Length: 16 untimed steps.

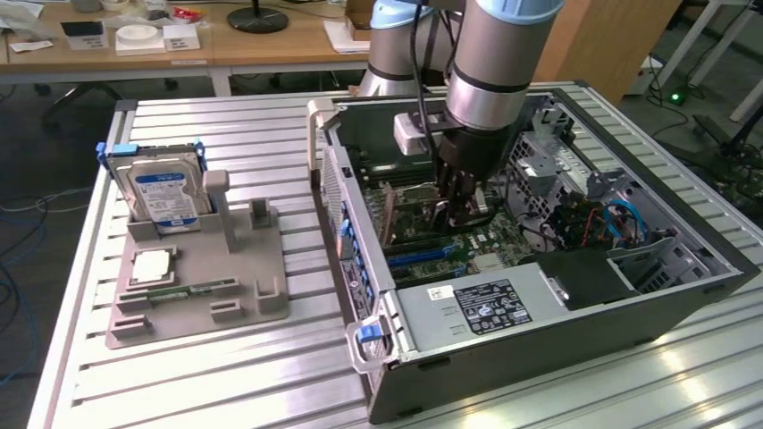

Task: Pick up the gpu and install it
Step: 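Insert the gpu into the slot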

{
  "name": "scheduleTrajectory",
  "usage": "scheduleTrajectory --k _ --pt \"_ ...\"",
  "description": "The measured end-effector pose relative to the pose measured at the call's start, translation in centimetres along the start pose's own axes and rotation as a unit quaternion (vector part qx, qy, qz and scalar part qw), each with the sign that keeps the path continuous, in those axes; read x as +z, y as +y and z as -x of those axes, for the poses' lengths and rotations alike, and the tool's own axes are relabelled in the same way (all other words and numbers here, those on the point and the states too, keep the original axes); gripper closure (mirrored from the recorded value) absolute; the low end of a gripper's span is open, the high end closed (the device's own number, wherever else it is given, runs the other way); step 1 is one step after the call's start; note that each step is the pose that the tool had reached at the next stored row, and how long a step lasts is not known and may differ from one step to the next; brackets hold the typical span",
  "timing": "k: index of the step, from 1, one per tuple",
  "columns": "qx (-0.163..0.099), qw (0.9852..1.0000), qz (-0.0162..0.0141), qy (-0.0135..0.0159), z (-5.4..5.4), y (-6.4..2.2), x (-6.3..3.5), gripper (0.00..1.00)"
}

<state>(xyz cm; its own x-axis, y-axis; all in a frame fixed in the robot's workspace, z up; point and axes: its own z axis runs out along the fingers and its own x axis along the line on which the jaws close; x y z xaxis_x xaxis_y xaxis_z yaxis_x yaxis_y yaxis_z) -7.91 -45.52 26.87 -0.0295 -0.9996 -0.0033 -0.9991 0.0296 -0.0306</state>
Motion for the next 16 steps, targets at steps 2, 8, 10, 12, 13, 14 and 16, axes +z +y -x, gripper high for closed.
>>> scheduleTrajectory --k 2,8,10,12,13,14,16 --pt "0.000 1.0000 0.0000 0.0000 0.00 0.04 0.21 0.72" --pt "0.001 1.0000 0.0001 0.0001 -0.01 0.09 0.37 0.72" --pt "0.001 1.0000 0.0000 -0.0001 0.00 0.20 0.40 0.72" --pt "0.001 1.0000 0.0000 0.0000 -0.01 0.34 0.45 0.72" --pt "0.001 1.0000 0.0000 0.0000 -0.01 0.37 0.50 0.72" --pt "0.001 1.0000 0.0000 0.0000 -0.01 0.39 0.58 0.72" --pt "0.001 1.0000 0.0000 0.0000 -0.02 0.42 0.88 0.72"
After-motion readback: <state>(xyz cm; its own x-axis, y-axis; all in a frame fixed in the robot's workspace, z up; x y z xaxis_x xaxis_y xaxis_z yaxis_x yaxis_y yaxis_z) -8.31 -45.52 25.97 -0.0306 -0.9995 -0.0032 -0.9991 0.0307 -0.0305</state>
